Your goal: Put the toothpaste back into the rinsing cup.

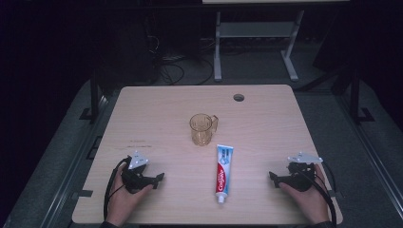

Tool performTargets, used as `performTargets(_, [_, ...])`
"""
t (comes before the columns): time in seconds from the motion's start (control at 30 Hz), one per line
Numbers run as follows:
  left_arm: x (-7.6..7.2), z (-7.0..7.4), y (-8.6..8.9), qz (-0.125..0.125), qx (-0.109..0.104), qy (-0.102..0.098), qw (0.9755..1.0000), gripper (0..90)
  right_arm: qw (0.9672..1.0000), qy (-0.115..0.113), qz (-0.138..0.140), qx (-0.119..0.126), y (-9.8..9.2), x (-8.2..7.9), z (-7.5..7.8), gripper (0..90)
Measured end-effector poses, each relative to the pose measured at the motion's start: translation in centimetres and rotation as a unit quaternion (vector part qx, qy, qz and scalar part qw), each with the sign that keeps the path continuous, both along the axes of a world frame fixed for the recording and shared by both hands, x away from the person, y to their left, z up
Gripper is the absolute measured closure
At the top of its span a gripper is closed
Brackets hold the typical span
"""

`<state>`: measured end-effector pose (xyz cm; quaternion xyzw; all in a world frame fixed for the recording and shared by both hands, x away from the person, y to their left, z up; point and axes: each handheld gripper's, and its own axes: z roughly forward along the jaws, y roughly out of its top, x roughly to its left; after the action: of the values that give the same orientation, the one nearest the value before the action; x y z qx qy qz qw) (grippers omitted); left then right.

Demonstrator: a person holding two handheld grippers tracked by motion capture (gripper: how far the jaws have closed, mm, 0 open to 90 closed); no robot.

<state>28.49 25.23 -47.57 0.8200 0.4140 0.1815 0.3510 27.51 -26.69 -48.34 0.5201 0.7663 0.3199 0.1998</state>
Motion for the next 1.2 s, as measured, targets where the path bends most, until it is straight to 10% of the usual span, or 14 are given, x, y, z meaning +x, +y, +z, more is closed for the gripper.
performTargets(1.2, [0.0, 0.0, 0.0, 0.001, 0.000, 0.000, 1.0000, 12.6, 0.9942, -0.023, 0.091, 0.051, 1.5, -0.8, 2.5, 62.5])
